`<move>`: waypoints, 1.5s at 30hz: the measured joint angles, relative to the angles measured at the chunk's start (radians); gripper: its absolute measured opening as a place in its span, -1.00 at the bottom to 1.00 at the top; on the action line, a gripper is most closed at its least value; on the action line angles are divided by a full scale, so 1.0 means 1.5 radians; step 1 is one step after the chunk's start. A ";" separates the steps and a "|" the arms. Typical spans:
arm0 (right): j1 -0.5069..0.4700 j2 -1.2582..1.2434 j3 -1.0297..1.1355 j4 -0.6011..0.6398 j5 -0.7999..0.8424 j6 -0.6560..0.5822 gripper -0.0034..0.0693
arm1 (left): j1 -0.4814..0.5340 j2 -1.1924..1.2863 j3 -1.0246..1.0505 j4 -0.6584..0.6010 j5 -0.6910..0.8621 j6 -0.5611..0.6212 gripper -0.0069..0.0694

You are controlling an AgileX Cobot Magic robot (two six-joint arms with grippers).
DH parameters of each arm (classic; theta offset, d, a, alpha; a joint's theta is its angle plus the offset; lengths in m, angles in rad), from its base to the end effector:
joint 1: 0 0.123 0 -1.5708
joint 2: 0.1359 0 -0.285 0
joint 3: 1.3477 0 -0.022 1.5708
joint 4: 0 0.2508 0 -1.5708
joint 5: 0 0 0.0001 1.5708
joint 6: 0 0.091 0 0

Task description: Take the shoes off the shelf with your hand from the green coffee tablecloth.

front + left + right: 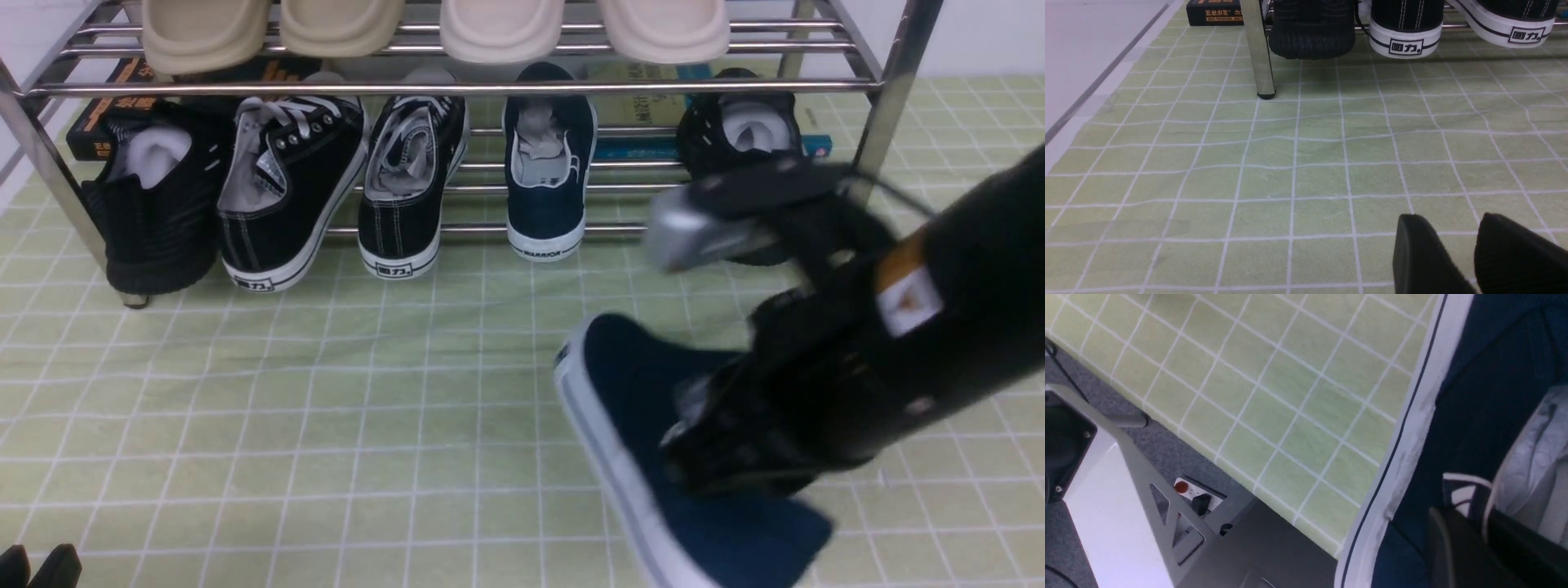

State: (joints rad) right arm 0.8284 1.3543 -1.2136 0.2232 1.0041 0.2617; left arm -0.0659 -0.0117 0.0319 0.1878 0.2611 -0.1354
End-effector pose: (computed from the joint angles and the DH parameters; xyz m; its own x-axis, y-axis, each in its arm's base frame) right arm 0.1723 0.2129 0.3382 -0.8369 -0.3691 -0.4042 -0.5115 0.7904 0.3371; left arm 0.0554 0.0008 0.1798 -0.1871 0.0586 -0.9806 0.0272 0.9981 0.0544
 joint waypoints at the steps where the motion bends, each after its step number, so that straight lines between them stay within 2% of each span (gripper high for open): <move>1: 0.034 0.023 0.000 -0.032 -0.039 0.046 -0.77 | 0.000 0.000 0.000 0.000 0.000 0.000 -0.19; 4: 0.090 0.067 -0.008 -0.125 -0.107 0.142 -0.77 | 0.000 0.000 0.000 0.000 0.000 0.000 -0.19; 7: 0.118 0.123 -0.035 -0.231 -0.127 0.259 -0.77 | 0.000 0.000 0.000 0.000 0.000 0.000 -0.19; 8: 0.121 0.131 -0.037 -0.238 -0.127 0.276 -0.77 | 0.000 0.000 0.000 0.000 0.000 0.000 -0.19; 9: 0.126 0.163 -0.056 -0.295 -0.130 0.338 -0.77 | 0.000 0.000 0.000 0.000 0.000 0.000 -0.19; 11: 0.128 0.200 -0.073 -0.328 -0.131 0.391 -0.77 | 0.000 0.000 0.000 0.000 0.000 0.000 -0.19; 14: 0.132 0.241 -0.092 -0.330 -0.137 0.438 -0.77 | 0.000 0.000 0.000 0.000 0.000 0.000 -0.19; 21: 0.140 0.317 -0.108 -0.326 -0.208 0.458 -0.77 | 0.000 0.000 0.000 0.000 0.000 0.000 -0.19; 37: 0.149 0.348 -0.109 -0.306 -0.203 0.458 -0.72 | 0.000 0.000 0.000 0.000 0.000 0.000 -0.19; 41: 0.155 0.348 -0.110 -0.306 -0.197 0.458 -0.59 | 0.000 0.000 0.000 0.000 0.000 0.000 -0.19; 44: 0.155 0.347 -0.115 -0.306 -0.187 0.458 -0.40 | 0.000 0.000 0.000 0.000 0.000 0.000 -0.19; 45: 0.155 0.341 -0.126 -0.306 -0.170 0.447 -0.20 | 0.000 0.000 0.000 0.000 0.000 0.000 -0.19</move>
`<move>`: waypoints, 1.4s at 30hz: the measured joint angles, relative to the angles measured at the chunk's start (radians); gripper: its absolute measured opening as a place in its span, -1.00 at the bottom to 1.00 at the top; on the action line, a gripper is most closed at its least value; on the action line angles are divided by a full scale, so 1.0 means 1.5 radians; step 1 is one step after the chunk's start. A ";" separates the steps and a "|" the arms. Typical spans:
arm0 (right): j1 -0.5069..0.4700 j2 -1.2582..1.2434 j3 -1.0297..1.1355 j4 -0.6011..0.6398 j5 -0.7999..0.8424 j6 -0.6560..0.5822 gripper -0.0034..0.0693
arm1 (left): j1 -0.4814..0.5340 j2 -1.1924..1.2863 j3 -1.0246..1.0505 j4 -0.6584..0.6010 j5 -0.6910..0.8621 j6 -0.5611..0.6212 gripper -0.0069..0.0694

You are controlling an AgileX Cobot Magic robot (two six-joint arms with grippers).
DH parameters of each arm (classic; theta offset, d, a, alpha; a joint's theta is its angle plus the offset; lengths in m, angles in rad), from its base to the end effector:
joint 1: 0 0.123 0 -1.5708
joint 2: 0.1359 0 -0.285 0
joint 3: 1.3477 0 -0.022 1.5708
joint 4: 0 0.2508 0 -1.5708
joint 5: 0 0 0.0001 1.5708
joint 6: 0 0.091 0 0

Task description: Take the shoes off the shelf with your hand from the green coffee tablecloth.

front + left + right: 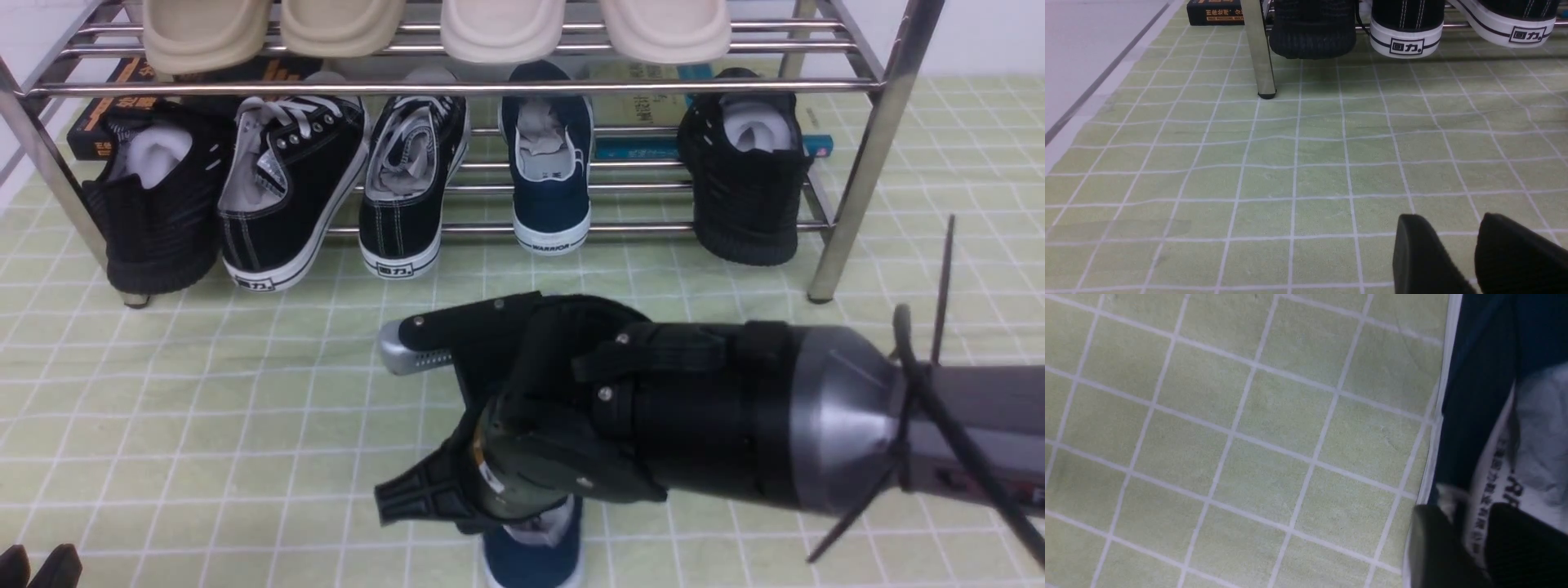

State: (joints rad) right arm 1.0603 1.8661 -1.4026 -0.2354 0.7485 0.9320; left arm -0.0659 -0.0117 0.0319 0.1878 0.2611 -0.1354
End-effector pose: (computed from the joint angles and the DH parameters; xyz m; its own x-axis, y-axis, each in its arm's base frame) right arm 0.2082 0.3422 0.2297 -0.8865 -0.1938 -0.4201 -0.2996 0.9325 0.2019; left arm 0.0554 0.0008 0.1798 -0.1871 0.0586 -0.9806 0.0272 0.9981 0.0544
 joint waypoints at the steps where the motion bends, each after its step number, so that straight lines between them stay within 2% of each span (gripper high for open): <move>1: 0.000 -0.001 -0.007 0.000 0.010 -0.006 -0.13 | 0.000 0.000 0.000 0.000 0.000 0.000 -0.19; 4: 0.000 -0.015 -0.049 0.001 0.072 -0.054 0.19 | 0.000 0.000 0.000 0.000 0.000 0.000 -0.19; 6: 0.000 -0.030 -0.085 0.001 0.124 -0.099 0.32 | 0.000 0.000 0.000 0.000 0.000 0.000 -0.19; 7: 0.000 -0.030 -0.089 0.001 0.130 -0.106 0.32 | 0.000 0.000 0.000 0.000 0.000 0.000 -0.19; 10: 0.000 -0.063 -0.161 0.001 0.229 -0.228 0.36 | 0.000 0.000 0.000 0.000 0.000 0.000 -0.19; 13: 0.000 -0.096 -0.218 -0.001 0.305 -0.320 0.23 | 0.000 0.000 0.000 0.000 0.000 0.000 -0.19; 15: 0.000 -0.123 -0.243 -0.012 0.319 -0.374 0.01 | 0.000 0.000 0.000 0.000 0.000 0.000 -0.19; 16: 0.000 -0.128 -0.244 -0.013 0.320 -0.382 -0.01 | 0.000 0.000 0.000 0.000 0.000 0.000 -0.19; 18: 0.000 -0.166 -0.251 -0.028 0.328 -0.413 -0.33 | 0.000 0.000 0.000 0.000 0.000 0.000 -0.19; 19: 0.000 -0.176 -0.251 -0.031 0.329 -0.416 -0.41 | 0.000 0.000 0.000 0.000 0.000 0.000 -0.19; 22: 0.000 -0.227 -0.251 -0.040 0.335 -0.422 -0.82 | 0.000 0.000 0.000 0.000 0.000 0.000 -0.19; 24: 0.000 -0.264 -0.249 -0.041 0.337 -0.423 -0.94 | 0.000 0.000 0.000 0.000 0.000 0.000 -0.19; 28: 0.000 -0.330 -0.211 -0.049 0.338 -0.406 -0.95 | 0.000 0.000 0.000 0.000 0.000 0.000 -0.19; 32: 0.000 -0.352 -0.160 -0.076 0.341 -0.343 -0.95 | 0.000 0.000 0.000 0.000 0.000 0.000 -0.19; 34: -0.003 -0.324 -0.144 -0.115 0.307 -0.291 -0.95 | 0.000 0.000 0.000 0.000 0.000 0.000 -0.19; 36: -0.021 -0.279 -0.147 -0.127 0.271 -0.248 -0.94 | 0.000 0.000 0.000 0.000 0.000 0.000 -0.19; 42: -0.105 -0.145 -0.200 -0.118 0.191 -0.195 -0.83 | 0.000 0.000 0.000 0.000 0.000 0.000 -0.19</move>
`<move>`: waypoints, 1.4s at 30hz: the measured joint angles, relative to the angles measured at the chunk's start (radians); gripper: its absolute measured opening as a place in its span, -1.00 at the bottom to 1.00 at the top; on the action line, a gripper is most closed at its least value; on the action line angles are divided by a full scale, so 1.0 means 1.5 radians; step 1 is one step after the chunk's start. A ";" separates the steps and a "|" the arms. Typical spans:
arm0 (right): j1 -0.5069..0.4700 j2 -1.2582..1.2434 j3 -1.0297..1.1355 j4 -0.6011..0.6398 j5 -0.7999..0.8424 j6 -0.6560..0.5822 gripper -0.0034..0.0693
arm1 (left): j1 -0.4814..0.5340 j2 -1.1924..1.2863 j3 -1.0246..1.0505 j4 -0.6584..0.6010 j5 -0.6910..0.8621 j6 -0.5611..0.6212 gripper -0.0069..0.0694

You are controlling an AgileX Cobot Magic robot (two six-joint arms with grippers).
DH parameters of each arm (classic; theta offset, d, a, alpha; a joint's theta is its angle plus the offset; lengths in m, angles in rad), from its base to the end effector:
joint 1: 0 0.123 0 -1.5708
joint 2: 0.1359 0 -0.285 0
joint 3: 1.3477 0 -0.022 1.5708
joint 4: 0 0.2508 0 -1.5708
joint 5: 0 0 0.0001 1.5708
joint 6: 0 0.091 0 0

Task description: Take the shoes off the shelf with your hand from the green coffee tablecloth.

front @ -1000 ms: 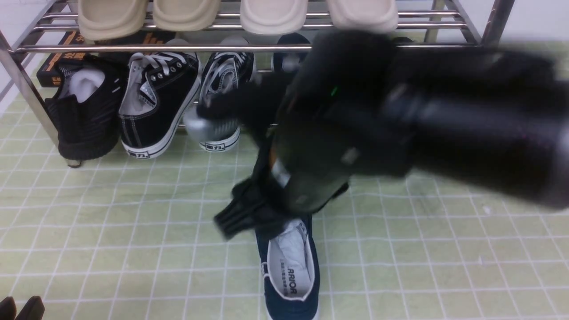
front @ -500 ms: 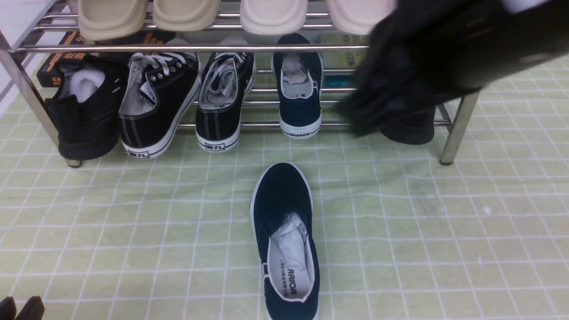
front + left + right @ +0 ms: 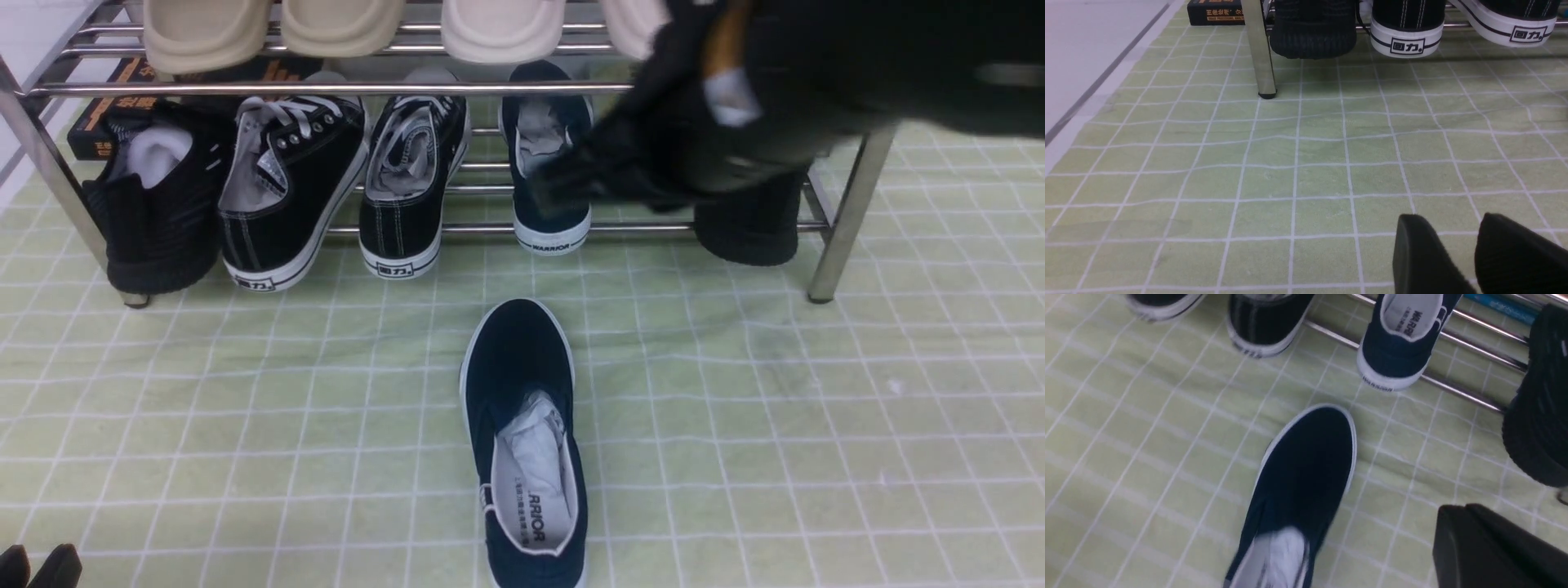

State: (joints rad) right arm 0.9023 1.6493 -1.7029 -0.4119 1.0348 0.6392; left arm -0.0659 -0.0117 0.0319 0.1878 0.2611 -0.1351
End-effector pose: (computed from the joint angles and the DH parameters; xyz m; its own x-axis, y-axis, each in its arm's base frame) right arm 0.2489 0.2645 0.3939 -0.6702 -0.2314 -0.7052 -0.3544 0.9346 0.0303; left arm 0.0554 0.0008 0.1798 -0.1871 0.0589 -0.9806 0.0273 0.9981 0.0547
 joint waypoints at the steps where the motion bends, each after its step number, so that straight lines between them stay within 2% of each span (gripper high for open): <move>1: -0.011 0.020 -0.011 0.002 -0.014 0.002 -0.78 | 0.000 0.000 0.000 0.000 0.000 0.000 -0.19; 4: -0.036 0.083 -0.045 0.005 -0.056 0.004 -0.60 | 0.000 0.000 0.000 0.000 0.000 0.000 -0.19; 7: -0.058 0.156 -0.084 0.003 -0.126 0.004 -0.25 | 0.000 0.000 0.000 0.000 0.000 0.000 -0.19; 8: -0.059 0.160 -0.087 0.001 -0.136 0.004 -0.23 | 0.000 0.000 0.000 0.000 0.000 0.000 -0.19; 9: -0.065 0.191 -0.093 -0.013 -0.174 0.005 -0.05 | 0.000 0.000 0.000 0.000 0.000 0.000 -0.19; 10: -0.069 0.207 -0.093 -0.023 -0.199 0.007 0.03 | 0.000 0.000 0.000 0.000 0.000 0.000 -0.19; 14: -0.080 0.259 -0.093 -0.073 -0.268 0.035 0.21 | 0.000 0.000 0.000 0.000 0.000 0.000 -0.19; 24: -0.122 0.319 -0.093 -0.221 -0.344 0.223 0.23 | 0.000 0.000 0.000 0.000 0.000 0.000 -0.19; 35: -0.129 0.364 -0.101 -0.259 -0.370 0.235 0.21 | 0.000 0.000 0.000 0.000 0.001 0.000 -0.19; 40: -0.129 0.374 -0.103 -0.271 -0.353 0.226 -0.10 | 0.000 0.000 0.000 0.000 0.001 0.000 -0.19; 42: -0.129 0.374 -0.104 -0.272 -0.341 0.210 -0.43 | 0.000 0.000 0.000 0.000 0.001 0.001 -0.19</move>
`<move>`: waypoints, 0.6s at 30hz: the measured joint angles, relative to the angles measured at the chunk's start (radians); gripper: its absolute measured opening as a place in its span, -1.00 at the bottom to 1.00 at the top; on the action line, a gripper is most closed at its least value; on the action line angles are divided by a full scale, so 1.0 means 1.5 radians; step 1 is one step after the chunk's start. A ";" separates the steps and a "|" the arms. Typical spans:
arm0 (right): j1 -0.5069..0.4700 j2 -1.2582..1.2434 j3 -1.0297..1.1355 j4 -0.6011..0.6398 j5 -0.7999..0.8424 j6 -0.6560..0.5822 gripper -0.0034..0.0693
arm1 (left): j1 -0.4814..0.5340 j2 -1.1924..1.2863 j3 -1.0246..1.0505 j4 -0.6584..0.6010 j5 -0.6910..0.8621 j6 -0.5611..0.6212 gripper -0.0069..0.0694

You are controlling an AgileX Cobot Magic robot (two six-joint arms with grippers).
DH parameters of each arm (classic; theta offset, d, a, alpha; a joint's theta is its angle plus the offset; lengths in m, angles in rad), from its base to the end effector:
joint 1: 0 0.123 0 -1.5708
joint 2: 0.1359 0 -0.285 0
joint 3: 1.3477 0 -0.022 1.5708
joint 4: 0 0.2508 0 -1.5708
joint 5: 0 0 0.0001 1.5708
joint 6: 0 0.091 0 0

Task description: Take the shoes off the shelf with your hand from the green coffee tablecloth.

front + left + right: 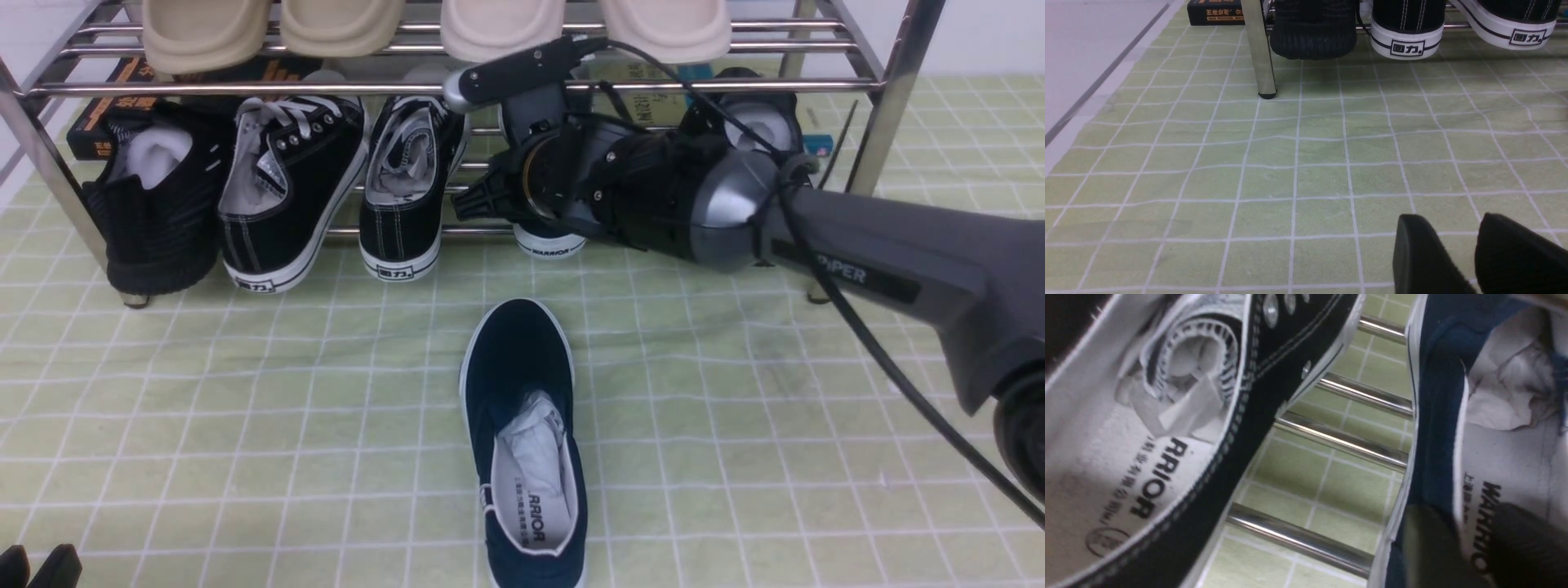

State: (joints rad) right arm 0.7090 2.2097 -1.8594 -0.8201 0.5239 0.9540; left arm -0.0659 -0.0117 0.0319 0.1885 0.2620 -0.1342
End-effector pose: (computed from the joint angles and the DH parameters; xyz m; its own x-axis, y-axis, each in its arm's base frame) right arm 0.4128 0.3101 0.2321 -0.5211 -0.1964 -0.8306 -0.2825 0.9580 -0.0493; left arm 0.0554 0.0008 0.1797 -0.1879 0.0604 -0.9803 0.0273 0.9980 0.0563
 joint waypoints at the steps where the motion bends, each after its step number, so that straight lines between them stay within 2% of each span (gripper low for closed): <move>1: 0.000 0.000 0.000 0.003 0.005 -0.005 -0.58 | 0.000 0.000 0.000 0.000 0.000 0.000 -0.19; 2: 0.000 -0.001 0.000 0.006 0.010 -0.008 -0.68 | 0.000 0.000 0.000 0.000 0.000 0.000 -0.19; 3: 0.001 -0.003 0.000 0.014 0.015 -0.015 -0.70 | 0.000 0.000 0.000 0.000 0.000 0.000 -0.19; 14: 0.001 -0.083 0.005 0.194 0.125 -0.153 -0.70 | 0.000 0.000 0.000 0.000 0.000 0.000 -0.19; 18: 0.001 -0.130 0.005 0.279 0.203 -0.230 -0.70 | 0.000 0.000 0.000 0.000 0.000 0.000 -0.19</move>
State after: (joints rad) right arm 0.7100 2.0147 -1.8514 -0.4020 0.8281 0.6090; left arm -0.0659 -0.0117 0.0319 0.1885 0.2620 -0.1342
